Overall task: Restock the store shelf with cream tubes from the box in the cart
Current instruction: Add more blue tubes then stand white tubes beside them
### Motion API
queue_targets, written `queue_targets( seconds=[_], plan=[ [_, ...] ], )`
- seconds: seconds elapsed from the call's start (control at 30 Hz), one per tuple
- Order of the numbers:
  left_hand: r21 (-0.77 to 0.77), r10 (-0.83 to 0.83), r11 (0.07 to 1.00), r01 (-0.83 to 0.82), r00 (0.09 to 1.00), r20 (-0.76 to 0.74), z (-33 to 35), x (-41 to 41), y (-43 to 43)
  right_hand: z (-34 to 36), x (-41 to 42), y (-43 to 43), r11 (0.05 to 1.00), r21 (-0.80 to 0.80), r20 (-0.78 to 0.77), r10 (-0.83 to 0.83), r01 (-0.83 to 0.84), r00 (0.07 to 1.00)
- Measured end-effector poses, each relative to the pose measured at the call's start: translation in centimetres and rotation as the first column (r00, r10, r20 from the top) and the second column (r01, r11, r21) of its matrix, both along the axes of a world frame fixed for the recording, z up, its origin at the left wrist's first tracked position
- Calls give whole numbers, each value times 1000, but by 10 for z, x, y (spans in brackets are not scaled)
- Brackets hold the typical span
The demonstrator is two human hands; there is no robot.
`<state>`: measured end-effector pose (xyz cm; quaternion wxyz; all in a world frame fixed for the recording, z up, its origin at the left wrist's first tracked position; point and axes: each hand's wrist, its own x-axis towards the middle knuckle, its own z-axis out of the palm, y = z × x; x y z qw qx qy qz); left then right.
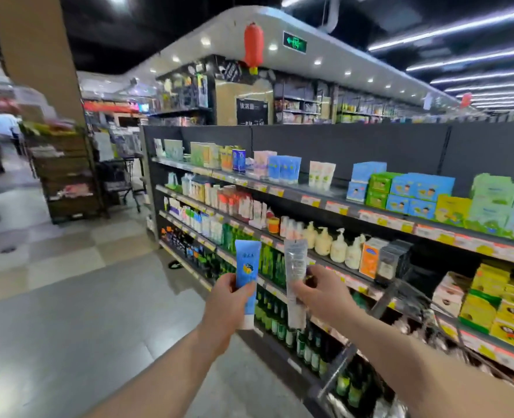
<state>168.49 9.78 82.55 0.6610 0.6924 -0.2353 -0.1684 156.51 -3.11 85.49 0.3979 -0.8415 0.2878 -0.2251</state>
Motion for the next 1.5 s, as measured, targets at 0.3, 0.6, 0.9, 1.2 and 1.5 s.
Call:
queue_targets(
  seconds=[0.3, 0.6, 0.9, 1.2, 1.5],
  plan=[
    [-46, 85, 995, -87, 996, -37, 4, 75, 42, 17, 96, 27, 994, -55, 4, 94, -93, 996],
    [-68, 118, 990, -123, 990, -83, 14, 190, 26, 11, 229, 4, 991, -21, 55, 131, -130, 990],
    [-36, 114, 993, -114, 993, 0, 40, 329, -42, 23, 371, -68, 992, -2, 111, 127, -128, 986],
    [-24, -40, 999, 41, 999, 25, 30, 411, -122, 17, 420, -138, 1000, -3, 53, 31, -31, 998],
    [-38, -302, 952, 304, 952, 54, 36, 492, -237, 23, 468, -224, 958, -61, 29, -279, 280, 960]
  ],
)
